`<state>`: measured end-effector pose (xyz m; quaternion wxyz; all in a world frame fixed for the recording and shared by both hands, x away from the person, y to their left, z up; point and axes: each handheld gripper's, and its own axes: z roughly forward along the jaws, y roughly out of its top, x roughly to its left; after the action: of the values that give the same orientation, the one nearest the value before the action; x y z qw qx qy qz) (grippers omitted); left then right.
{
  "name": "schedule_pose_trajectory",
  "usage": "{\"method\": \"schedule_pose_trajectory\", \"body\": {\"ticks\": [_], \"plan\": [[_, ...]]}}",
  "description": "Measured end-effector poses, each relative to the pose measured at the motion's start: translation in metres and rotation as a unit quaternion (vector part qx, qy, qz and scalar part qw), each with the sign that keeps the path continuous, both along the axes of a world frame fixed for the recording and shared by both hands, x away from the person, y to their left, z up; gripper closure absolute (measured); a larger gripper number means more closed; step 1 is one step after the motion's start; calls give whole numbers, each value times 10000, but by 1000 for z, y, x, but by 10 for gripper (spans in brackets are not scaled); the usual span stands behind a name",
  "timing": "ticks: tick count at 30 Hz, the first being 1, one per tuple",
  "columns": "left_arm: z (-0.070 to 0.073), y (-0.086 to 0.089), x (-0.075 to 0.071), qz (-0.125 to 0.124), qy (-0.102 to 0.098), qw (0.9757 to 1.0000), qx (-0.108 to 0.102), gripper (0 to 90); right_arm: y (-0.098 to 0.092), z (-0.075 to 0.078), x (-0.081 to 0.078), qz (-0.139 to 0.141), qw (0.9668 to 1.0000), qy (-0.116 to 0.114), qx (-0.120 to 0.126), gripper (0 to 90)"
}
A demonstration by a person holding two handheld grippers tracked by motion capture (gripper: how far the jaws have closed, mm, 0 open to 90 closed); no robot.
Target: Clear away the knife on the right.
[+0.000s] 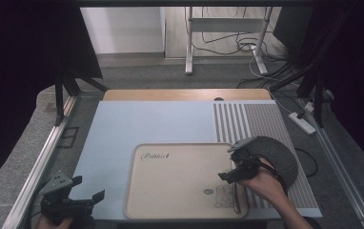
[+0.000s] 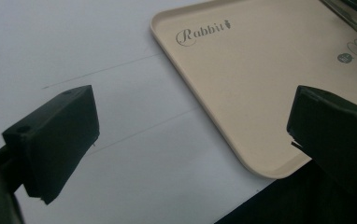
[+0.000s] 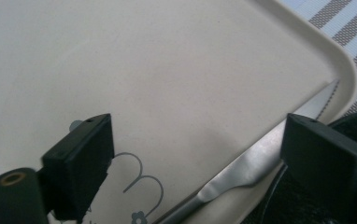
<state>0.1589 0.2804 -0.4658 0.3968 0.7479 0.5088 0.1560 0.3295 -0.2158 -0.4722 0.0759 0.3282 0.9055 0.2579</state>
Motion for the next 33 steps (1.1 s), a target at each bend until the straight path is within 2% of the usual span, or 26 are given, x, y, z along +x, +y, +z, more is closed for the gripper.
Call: {"method": "schedule_pose_trajectory", "body": {"ticks": [4, 7, 16, 33], "plan": [[0, 0, 0, 0, -1, 10000, -7, 24, -2, 0, -2, 31, 10000, 6, -37, 84], [0, 0, 0, 1, 1, 10000, -5, 24, -5, 1, -5, 44, 10000, 0, 56, 35], [0, 0, 0, 3, 4, 10000, 3, 24, -20, 4, -16, -28, 9994, -173, 313, 7], [0, 0, 0, 11, 22, 10000, 7, 24, -56, 11, -41, -493, 9967, -353, 547, 0]]}}
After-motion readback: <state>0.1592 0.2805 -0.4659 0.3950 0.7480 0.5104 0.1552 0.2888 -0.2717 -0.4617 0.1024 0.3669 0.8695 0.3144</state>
